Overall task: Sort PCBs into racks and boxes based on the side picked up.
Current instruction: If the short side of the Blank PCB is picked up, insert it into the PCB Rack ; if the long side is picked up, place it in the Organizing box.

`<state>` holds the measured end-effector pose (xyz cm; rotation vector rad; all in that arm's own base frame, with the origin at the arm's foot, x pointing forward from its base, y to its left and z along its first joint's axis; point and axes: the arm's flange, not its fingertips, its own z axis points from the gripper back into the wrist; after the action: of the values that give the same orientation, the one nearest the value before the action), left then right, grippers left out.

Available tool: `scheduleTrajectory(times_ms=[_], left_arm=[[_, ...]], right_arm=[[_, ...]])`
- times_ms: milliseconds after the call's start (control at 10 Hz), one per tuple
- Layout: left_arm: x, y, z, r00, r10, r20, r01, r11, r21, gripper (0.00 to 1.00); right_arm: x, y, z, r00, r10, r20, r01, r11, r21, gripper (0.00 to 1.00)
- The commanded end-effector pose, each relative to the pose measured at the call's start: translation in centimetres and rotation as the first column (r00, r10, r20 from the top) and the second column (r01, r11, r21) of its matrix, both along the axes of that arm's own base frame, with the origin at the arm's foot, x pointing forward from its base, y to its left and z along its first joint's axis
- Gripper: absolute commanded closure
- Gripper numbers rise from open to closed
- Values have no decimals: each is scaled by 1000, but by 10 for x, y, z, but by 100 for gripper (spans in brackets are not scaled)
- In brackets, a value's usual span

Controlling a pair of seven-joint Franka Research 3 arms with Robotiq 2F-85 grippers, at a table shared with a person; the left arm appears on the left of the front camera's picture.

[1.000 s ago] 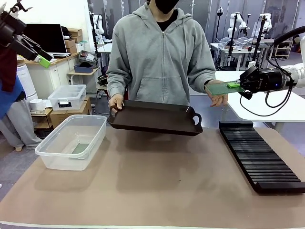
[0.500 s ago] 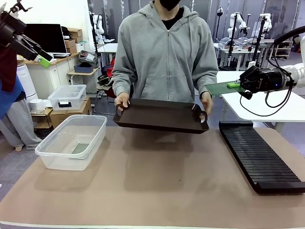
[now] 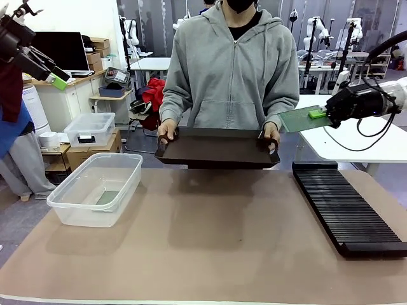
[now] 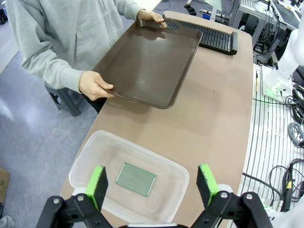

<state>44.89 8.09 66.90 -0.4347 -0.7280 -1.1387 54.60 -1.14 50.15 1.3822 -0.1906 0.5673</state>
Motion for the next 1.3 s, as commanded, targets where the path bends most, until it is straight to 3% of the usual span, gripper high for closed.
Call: scheduleTrajectory(times_ms=[0, 200, 400, 600, 700, 1200], left_arm=[[0, 0, 0, 1000, 1, -1, -1, 1000, 3, 0], [0, 0, 0, 1000, 1, -1, -1, 1000, 3, 0], [0, 0, 0, 1000, 1, -1, -1, 1000, 3, 0], [0, 0, 0, 1000, 1, -1, -1, 1000, 3, 0], [0, 0, 0, 1000, 1, -1, -1, 1000, 3, 0], [0, 0, 0, 1000, 1, -1, -1, 1000, 3, 0]], right_arm=[[-25, -23, 5, 972, -18, 233, 18, 1000, 1, 98], [-45, -48, 17, 896, -93, 433, 89, 996, 29, 98], [-64, -77, 24, 850, -105, 516, 126, 992, -6, 98], [-71, -99, 28, 839, -189, 511, 194, 980, 43, 98], [-61, -90, 33, 852, -119, 511, 127, 992, 19, 98], [-63, -91, 31, 850, -127, 511, 135, 991, 21, 98]])
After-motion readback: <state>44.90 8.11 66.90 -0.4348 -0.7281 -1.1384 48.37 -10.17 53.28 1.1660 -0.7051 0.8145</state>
